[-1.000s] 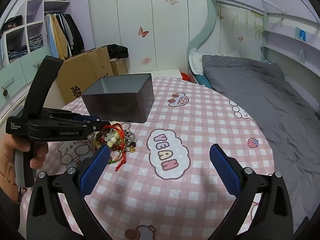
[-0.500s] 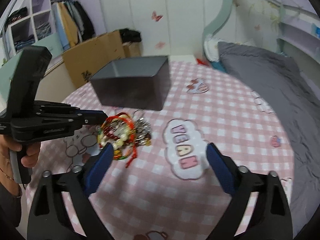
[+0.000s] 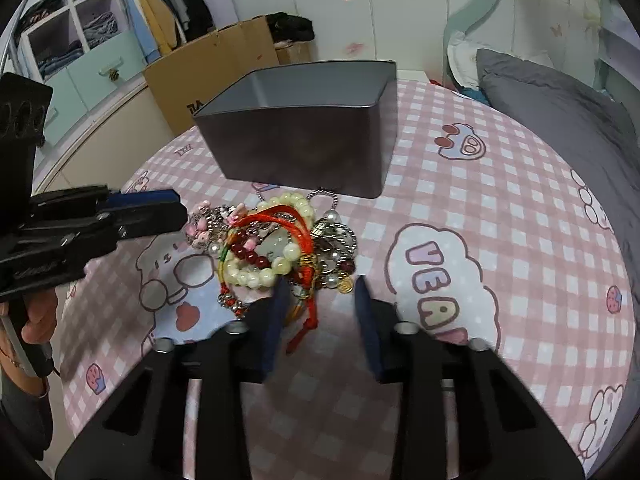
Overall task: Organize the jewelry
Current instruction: 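Pull the red string bracelet out with the right tool while the left tool holds the pile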
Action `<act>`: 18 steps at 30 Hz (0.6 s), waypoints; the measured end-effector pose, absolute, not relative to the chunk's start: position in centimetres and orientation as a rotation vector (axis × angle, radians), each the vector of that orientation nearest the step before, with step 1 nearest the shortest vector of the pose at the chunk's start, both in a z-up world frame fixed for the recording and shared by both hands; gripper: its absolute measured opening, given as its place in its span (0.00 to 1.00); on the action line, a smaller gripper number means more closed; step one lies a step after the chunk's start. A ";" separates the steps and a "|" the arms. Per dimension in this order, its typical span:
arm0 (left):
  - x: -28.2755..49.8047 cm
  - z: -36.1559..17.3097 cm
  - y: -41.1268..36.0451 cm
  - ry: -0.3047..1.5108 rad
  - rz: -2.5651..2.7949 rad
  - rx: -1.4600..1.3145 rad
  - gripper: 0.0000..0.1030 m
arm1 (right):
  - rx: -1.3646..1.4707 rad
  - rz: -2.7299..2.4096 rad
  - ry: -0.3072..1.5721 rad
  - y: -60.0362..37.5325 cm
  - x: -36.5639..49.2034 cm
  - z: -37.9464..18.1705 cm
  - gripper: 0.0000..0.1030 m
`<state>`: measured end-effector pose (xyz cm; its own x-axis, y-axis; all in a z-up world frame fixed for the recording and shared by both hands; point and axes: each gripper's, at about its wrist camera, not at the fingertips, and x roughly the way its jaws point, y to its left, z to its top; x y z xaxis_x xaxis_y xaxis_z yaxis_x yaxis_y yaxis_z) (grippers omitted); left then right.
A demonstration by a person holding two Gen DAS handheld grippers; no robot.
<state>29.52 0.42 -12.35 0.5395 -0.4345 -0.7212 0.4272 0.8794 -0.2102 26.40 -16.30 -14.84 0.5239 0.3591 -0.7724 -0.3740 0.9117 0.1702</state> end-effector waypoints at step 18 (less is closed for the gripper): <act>25.8 -13.1 -5.4 0.787 -0.628 0.219 0.49 | 0.053 0.363 0.759 -21.9 21.8 -10.6 0.02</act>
